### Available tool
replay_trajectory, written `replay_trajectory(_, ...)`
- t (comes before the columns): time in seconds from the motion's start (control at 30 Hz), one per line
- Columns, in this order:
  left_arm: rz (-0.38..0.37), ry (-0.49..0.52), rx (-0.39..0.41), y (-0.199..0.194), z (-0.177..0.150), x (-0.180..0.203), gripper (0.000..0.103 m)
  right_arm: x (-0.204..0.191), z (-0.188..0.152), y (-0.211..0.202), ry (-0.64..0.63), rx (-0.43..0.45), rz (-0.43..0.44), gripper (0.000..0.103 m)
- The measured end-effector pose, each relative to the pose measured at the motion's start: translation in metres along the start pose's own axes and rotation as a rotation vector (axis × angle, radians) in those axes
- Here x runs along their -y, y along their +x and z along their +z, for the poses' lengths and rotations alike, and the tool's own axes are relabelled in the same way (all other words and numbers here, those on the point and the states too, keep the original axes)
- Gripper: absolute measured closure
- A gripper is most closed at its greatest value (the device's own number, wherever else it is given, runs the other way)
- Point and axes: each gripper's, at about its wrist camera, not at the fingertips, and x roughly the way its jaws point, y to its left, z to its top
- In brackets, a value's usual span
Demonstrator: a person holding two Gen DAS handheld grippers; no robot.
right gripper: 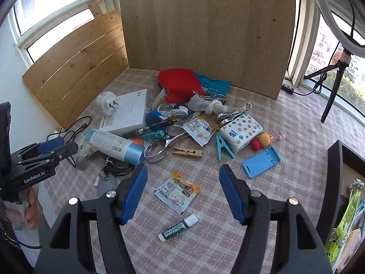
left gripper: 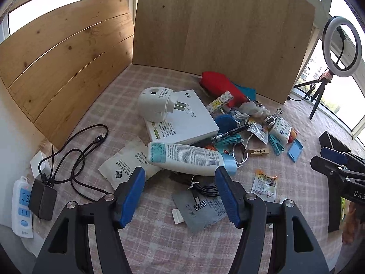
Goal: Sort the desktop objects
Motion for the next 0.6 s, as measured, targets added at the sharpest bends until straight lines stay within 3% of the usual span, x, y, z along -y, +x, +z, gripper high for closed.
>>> replay_trajectory(0.27, 0.018, 0.018, -0.066, 0.017, -0.009, 0.017, 0.031, 0.018, -0.023, 0.012, 0.100, -0.017, -0.011, 0.039)
replay_trajectory(0.6, 0.026, 0.106, -0.039, 0.004, -0.012, 0.049, 0.027, 0.042, -0.055, -0.011, 0.155, 0.023, -0.106, 0.039)
